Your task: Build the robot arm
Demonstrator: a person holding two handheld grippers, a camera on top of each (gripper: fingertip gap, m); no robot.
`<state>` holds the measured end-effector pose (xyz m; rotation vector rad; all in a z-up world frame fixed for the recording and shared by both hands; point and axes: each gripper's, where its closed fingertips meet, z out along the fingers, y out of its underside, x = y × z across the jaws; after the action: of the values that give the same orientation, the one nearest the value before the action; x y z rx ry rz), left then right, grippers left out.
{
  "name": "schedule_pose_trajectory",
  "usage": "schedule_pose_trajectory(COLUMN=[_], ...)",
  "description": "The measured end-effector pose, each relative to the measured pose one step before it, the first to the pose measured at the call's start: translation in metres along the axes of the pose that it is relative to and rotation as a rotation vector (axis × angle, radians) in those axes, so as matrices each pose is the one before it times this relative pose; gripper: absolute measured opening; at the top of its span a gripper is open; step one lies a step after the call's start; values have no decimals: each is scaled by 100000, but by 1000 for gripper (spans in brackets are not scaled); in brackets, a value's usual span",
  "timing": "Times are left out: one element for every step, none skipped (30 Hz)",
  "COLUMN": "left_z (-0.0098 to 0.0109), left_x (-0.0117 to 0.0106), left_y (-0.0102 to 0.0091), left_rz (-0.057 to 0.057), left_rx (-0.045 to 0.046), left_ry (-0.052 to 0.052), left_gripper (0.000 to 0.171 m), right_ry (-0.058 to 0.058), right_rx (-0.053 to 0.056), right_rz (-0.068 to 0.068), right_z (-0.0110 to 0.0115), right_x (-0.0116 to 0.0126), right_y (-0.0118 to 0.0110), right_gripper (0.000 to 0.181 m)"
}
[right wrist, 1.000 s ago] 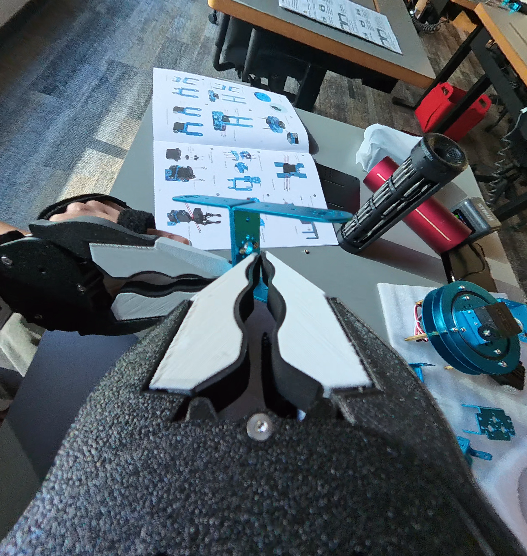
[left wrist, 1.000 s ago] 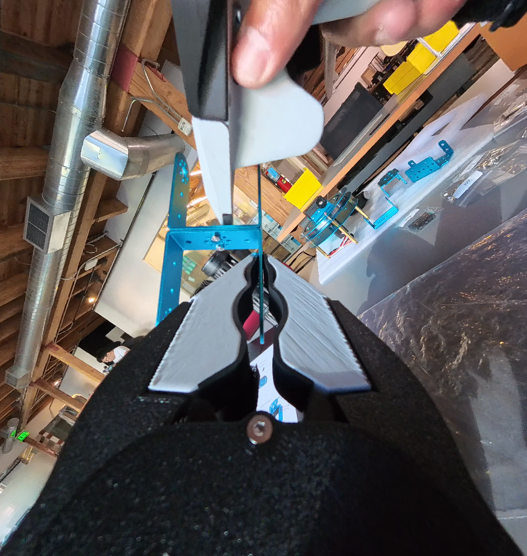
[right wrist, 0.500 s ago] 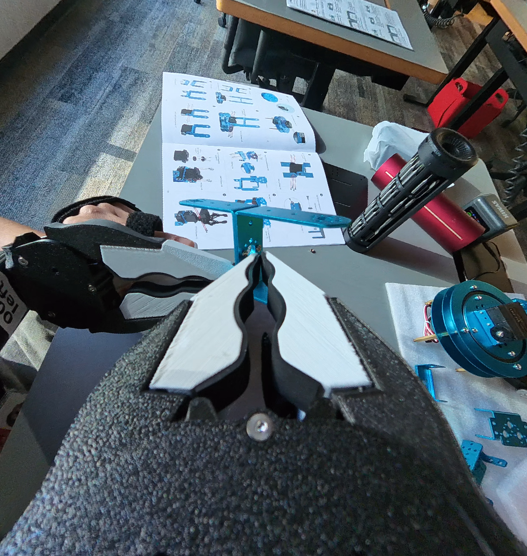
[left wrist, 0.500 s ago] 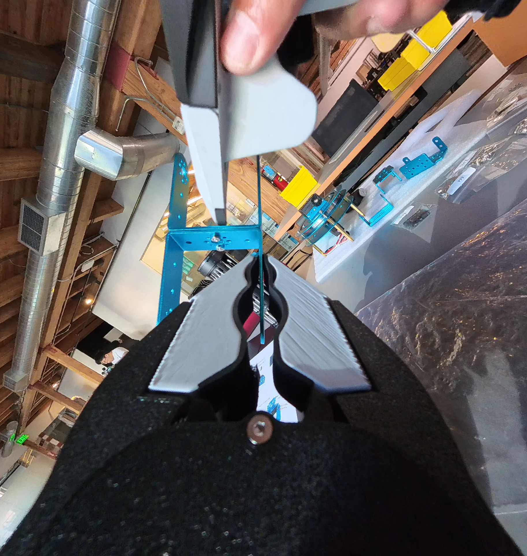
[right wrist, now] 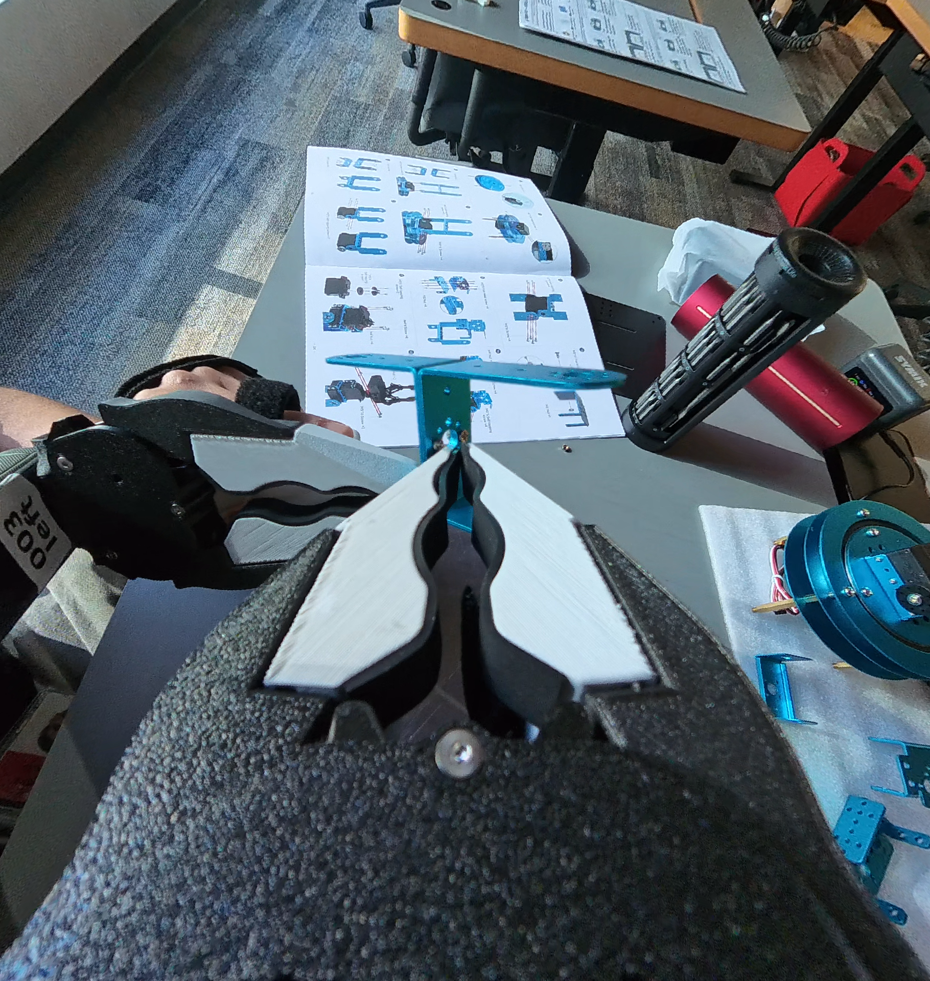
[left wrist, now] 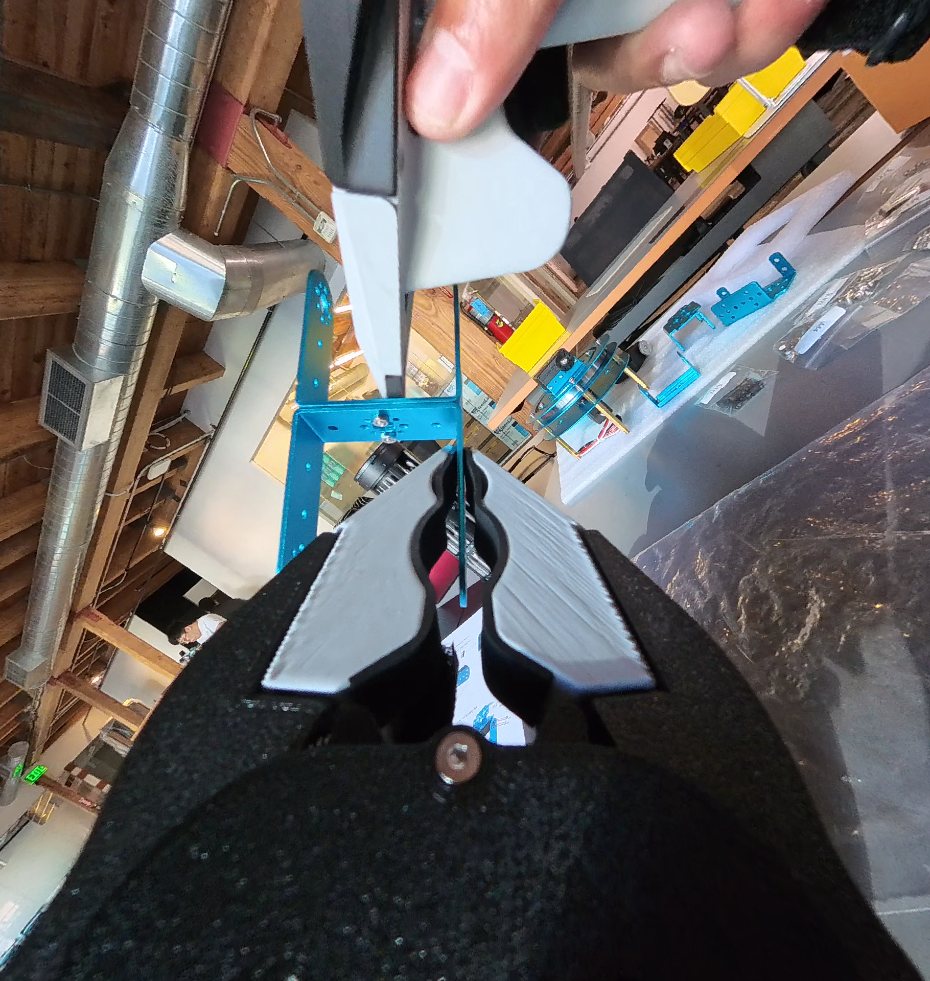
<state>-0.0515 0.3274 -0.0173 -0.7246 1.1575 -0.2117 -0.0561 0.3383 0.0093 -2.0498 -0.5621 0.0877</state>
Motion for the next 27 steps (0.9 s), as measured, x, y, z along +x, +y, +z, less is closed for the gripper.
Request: schedule_pose_trajectory(left_z=[-9,5,15,-5,-4,-18,-10,33,46,-5,-48,-44,-9,-4,-44,-52,-54,-67,-91,-101,-97,-99,-64,-63,-60,-38,-45], left_x=[-12,7,26,18,-7,-63,8,135,126,29,-88,-98,-3,-13,-118,-84,-101,-162,-190,-222,-203,-227,-164,-114,-132,-83,-84], left_y=[-13,25,37,12,-4,-24,-23,40,33,-38,-89,-38,-12,-25,-58,-88,-68,-73,-103,-147,-138,-119,-94,-94,-69,-66,-68], left_rz=[100,160,71,52,236,378,265,338,702,904,649,229,-254,-281,-80,-120,-67,133,-135,-349,-322,15,99,59,129,36,83], left_rx=[-14,-123,-166,-44,-7,42,89,-141,-237,84,285,115,220,194,289,403,282,390,589,832,785,572,458,500,365,265,367], left_ry=[-108,-36,59,97,-143,-516,-23,508,299,-298,-816,-606,95,-1,-576,-391,-565,-896,-952,-988,-913,-1187,-926,-634,-725,-470,-522], left_gripper=[0,0,0,0,0,0,0,0,0,0,0,0,0,0,0,0,0,0,0,0,0,0,0,0,0,0,0], right_ry=[-163,15,15,-5,-58,-102,-158,-150,-24,-71,-1061,-1521,-1059,-1073,-794,-271,69,89,-9,-683,-553,-372,-225,591,795,970,1060], right_rx=[-408,452,-152,-171,-185,-154,-437,-1214,-1465,371,1498,429,-73,-171,167,552,359,265,421,535,455,207,33,-155,-152,-335,-214], right_rz=[23,29,81,34,148,319,329,363,351,1037,1649,1893,1274,456,170,-100,-414,-659,-210,15,114,-62,-522,-1078,-1237,-1155,-1336], right_z=[57,23,26,9,-11,-6,-21,-16,6,-41,-56,-20,-35,-52,-47,-68,-28,-34,-89,-92,-101,-74,-62,-48,-35,-32,-29], right_x=[-41,-18,13,20,18,7,12,39,51,50,-78,-121,-24,-66,-97,-83,-100,-120,-110,-204,-171,-157,-186,-86,-94,-95,-89], right_y=[84,-26,37,39,20,27,66,151,206,-44,-184,-49,3,0,-31,-108,-98,-101,-161,-204,-201,-183,-156,-140,-146,-138,-161], right_gripper=[0,0,0,0,0,0,0,0,0,0,0,0,0,0,0,0,0,0,0,0,0,0,0,0,0,0,0])
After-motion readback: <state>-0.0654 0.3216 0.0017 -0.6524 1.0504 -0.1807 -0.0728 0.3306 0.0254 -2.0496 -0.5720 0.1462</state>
